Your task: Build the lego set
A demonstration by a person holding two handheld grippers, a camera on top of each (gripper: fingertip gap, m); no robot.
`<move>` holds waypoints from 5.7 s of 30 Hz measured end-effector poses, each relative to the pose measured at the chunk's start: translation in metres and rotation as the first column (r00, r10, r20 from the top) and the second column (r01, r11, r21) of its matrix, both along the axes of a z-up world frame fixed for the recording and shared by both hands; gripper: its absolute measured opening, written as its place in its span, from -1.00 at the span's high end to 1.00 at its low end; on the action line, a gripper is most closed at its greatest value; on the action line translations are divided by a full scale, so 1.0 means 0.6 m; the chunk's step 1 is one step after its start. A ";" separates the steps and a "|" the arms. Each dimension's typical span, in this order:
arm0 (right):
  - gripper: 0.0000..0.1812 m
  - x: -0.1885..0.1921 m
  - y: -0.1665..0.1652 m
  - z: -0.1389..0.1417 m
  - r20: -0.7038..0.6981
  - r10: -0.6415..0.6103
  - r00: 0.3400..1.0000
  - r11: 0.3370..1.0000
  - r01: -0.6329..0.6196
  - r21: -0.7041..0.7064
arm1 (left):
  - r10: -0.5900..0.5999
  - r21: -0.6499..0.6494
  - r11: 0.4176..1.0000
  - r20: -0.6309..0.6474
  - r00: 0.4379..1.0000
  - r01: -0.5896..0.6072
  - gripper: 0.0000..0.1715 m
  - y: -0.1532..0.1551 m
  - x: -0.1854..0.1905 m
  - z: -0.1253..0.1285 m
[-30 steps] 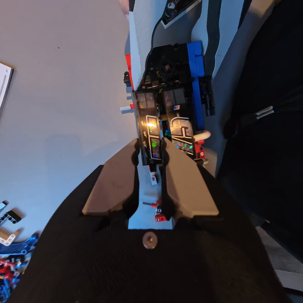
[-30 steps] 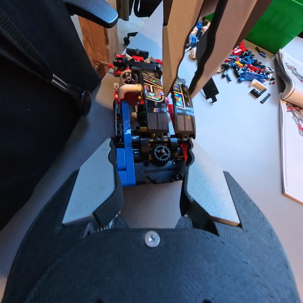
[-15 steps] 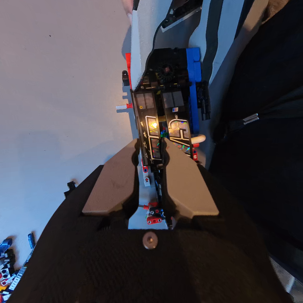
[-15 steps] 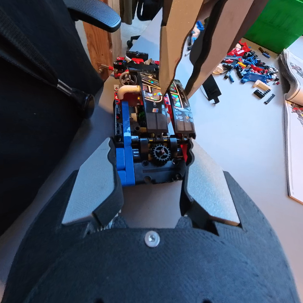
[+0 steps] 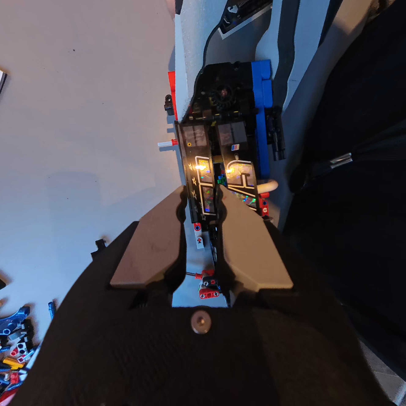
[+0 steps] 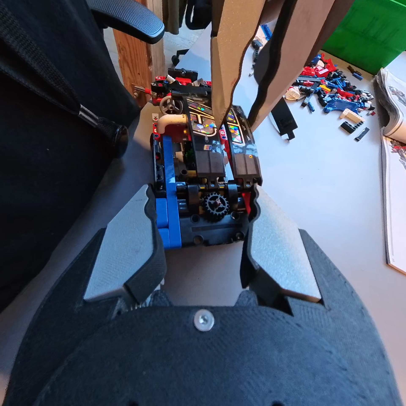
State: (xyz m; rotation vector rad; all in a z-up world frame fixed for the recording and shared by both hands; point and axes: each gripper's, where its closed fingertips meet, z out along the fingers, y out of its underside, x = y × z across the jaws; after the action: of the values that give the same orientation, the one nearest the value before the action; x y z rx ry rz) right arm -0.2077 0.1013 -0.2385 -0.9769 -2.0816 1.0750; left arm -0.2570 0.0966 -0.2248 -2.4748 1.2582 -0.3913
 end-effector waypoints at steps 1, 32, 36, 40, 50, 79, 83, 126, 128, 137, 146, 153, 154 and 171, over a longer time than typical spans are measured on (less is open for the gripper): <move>0.08 0.000 -0.001 0.000 -0.001 0.003 1.000 1.000 -0.003 -0.002 | -0.002 -0.002 1.000 0.001 1.000 0.002 0.74 -0.001 0.000 0.000; 0.08 -0.002 -0.002 0.002 -0.011 0.000 1.000 1.000 0.000 -0.029 | 0.011 -0.046 0.999 -0.010 1.000 -0.011 0.74 -0.001 0.000 -0.002; 0.08 -0.004 -0.002 0.003 -0.038 -0.004 0.999 1.000 0.003 -0.013 | 0.003 -0.065 0.998 0.004 1.000 -0.003 0.74 0.001 -0.001 0.001; 0.08 -0.003 0.001 0.003 -0.047 0.003 0.999 1.000 -0.003 0.014 | 0.001 -0.094 0.996 0.052 0.999 0.004 0.72 0.005 0.005 -0.001; 0.04 0.016 0.020 0.047 -0.059 -0.091 0.994 0.993 0.087 -0.075 | 0.046 -0.147 0.989 0.223 0.974 -0.014 0.53 0.000 -0.005 0.011; 0.72 0.101 -0.031 -0.051 0.367 -0.490 0.791 0.769 0.591 -0.245 | 0.221 -0.127 0.975 0.429 0.876 -0.184 0.22 -0.128 -0.130 -0.057; 0.84 0.096 -0.016 -0.055 0.349 -0.568 0.745 0.744 0.646 -0.169 | 0.191 -0.145 0.980 0.442 0.876 -0.140 0.28 -0.126 -0.124 -0.057; 0.97 -0.119 0.261 -0.066 0.481 -0.431 0.763 0.873 0.488 0.008 | -0.039 -0.119 0.985 0.540 0.841 0.122 0.31 -0.078 0.224 -0.047; 0.97 -0.128 0.257 -0.066 0.496 -0.397 0.772 0.890 0.457 0.001 | -0.069 -0.111 0.982 0.541 0.838 0.152 0.32 -0.068 0.242 -0.047; 0.92 -0.123 0.271 -0.057 0.533 -0.383 0.755 0.906 0.419 0.057 | -0.175 -0.084 0.960 0.558 0.811 0.266 0.29 -0.048 0.306 -0.036; 0.74 0.100 0.288 0.028 0.413 -0.663 0.625 0.724 0.675 0.140 | -0.184 -0.014 0.973 0.566 0.804 0.232 0.27 -0.099 0.222 -0.003; 0.71 0.242 0.139 -0.051 0.492 -0.695 0.523 0.651 0.749 0.123 | -0.056 0.020 0.998 0.544 0.837 0.054 0.27 -0.075 0.115 0.009; 0.71 0.249 0.130 -0.065 0.491 -0.703 0.515 0.644 0.754 0.132 | -0.041 0.019 0.999 0.553 0.832 0.036 0.28 -0.070 0.103 0.012; 0.65 0.335 0.158 -0.007 0.392 -0.696 0.601 0.692 0.707 0.144 | 0.322 0.125 0.921 0.286 0.903 -0.368 0.26 0.025 -0.164 -0.017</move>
State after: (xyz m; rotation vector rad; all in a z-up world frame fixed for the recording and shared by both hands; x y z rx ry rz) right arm -0.0067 0.1961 -0.2428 -1.9744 -1.6715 0.4819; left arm -0.3557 0.1118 -0.2349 -2.3388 0.6966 -0.4686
